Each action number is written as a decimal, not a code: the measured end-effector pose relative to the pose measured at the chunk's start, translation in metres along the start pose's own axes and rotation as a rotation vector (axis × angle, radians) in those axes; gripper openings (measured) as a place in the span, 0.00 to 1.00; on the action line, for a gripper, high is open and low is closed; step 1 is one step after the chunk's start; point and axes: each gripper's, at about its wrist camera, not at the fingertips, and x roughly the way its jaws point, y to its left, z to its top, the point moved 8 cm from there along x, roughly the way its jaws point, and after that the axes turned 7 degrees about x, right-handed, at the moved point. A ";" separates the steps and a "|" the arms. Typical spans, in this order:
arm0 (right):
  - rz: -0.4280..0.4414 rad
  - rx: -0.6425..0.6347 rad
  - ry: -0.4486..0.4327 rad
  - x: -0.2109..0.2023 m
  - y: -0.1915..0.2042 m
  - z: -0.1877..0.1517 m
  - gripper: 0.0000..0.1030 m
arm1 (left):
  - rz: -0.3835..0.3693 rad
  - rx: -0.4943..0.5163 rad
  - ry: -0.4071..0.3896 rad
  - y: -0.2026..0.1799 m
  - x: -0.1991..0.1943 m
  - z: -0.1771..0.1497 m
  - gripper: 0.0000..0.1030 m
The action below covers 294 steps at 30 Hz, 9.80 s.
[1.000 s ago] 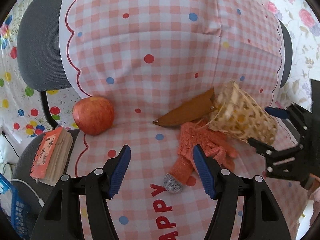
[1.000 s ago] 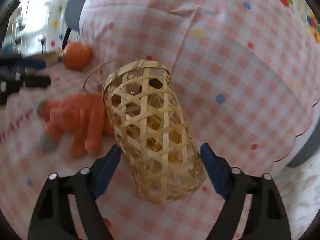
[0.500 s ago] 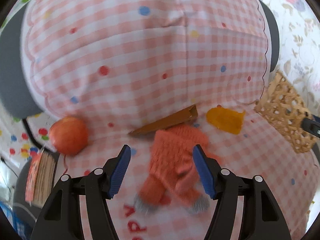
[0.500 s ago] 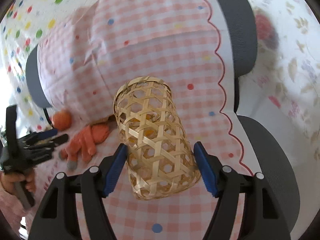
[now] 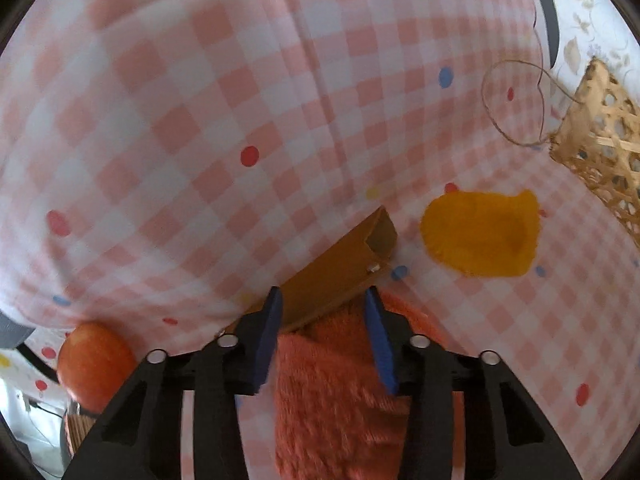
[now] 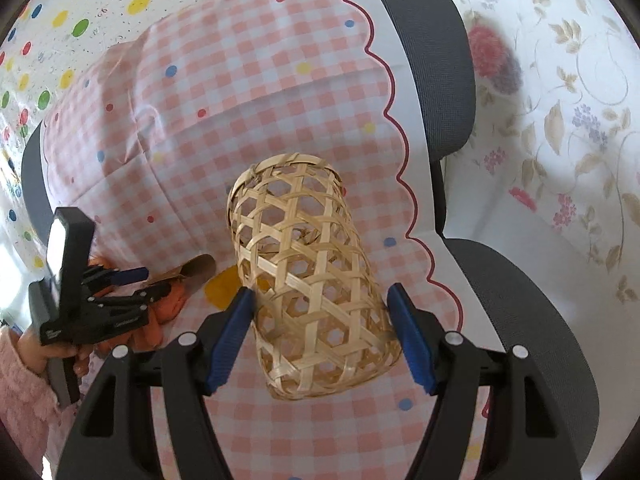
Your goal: Collect trash
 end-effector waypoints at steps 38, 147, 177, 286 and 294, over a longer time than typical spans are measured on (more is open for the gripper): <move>-0.034 -0.013 -0.057 -0.148 -0.010 -0.083 0.66 | -0.296 -0.277 -0.418 -0.135 -0.234 -0.067 0.12; 0.026 0.047 0.230 0.100 0.050 -0.020 0.49 | 0.002 -0.409 -0.169 0.021 -0.096 -0.064 0.76; 0.067 -0.047 -0.008 -0.055 0.034 -0.005 0.01 | -0.108 -0.353 -0.018 -0.006 -0.036 -0.050 0.30; -0.238 0.034 -0.155 -0.310 -0.067 -0.148 0.94 | -0.005 -0.193 -0.228 -0.214 -0.292 -0.137 0.88; -0.079 -0.082 -0.062 -0.278 0.007 -0.149 0.94 | 0.092 -0.349 -0.157 -0.149 -0.308 -0.188 0.88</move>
